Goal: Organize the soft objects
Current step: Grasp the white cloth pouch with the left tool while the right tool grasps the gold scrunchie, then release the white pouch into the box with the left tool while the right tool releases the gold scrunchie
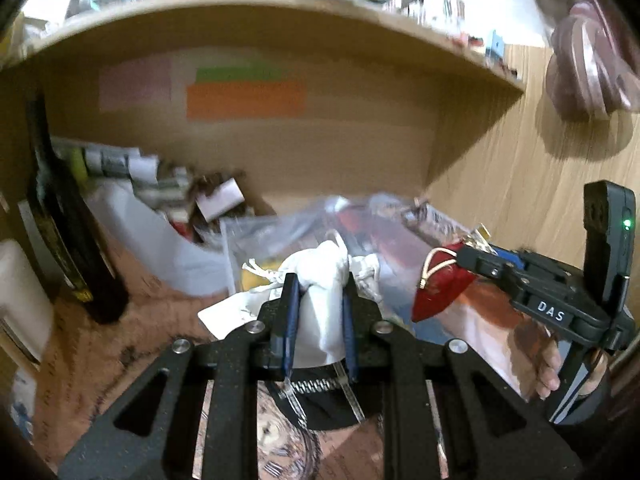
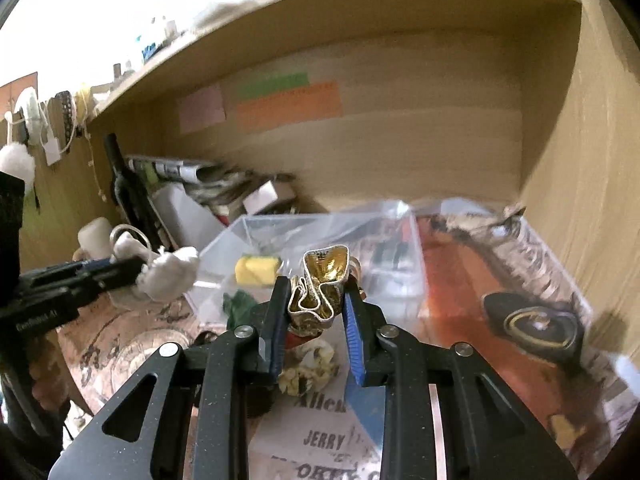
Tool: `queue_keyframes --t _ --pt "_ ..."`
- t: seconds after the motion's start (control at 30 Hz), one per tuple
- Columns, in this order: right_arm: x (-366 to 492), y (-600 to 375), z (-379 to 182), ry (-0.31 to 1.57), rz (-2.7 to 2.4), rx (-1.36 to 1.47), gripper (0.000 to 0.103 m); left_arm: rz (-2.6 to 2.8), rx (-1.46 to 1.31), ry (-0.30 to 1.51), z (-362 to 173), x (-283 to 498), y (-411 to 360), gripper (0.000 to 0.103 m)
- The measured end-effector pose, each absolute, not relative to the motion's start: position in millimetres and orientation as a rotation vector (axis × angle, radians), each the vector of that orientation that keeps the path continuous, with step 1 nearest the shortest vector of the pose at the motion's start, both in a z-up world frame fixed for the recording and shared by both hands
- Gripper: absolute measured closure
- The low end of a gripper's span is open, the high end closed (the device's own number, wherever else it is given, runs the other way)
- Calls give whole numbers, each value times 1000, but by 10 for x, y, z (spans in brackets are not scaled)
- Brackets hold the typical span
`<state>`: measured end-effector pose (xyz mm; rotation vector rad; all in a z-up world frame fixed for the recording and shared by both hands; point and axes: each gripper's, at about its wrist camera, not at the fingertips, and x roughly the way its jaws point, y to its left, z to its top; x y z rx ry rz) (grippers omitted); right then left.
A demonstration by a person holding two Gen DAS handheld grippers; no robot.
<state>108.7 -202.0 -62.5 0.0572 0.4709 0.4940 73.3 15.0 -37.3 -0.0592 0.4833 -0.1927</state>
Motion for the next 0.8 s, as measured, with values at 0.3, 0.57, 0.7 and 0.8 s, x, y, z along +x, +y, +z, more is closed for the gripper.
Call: queue_keyframes --t 0.3,0.57,0.7,0.8 --pt "1212 -2044 -289 361 465 40 80 -138 -41 418 -134 1013 158 84" --pt "1518 -1928 -285 371 424 -3 80 -110 -15 496 -280 1502 106 84" --pt "1712 -1869 -416 426 396 -42 80 -104 -7 564 -455 1764 80 83" --pt "1862 -1843 -562 473 367 -70 80 -99 2 612 -594 1951 47 83"
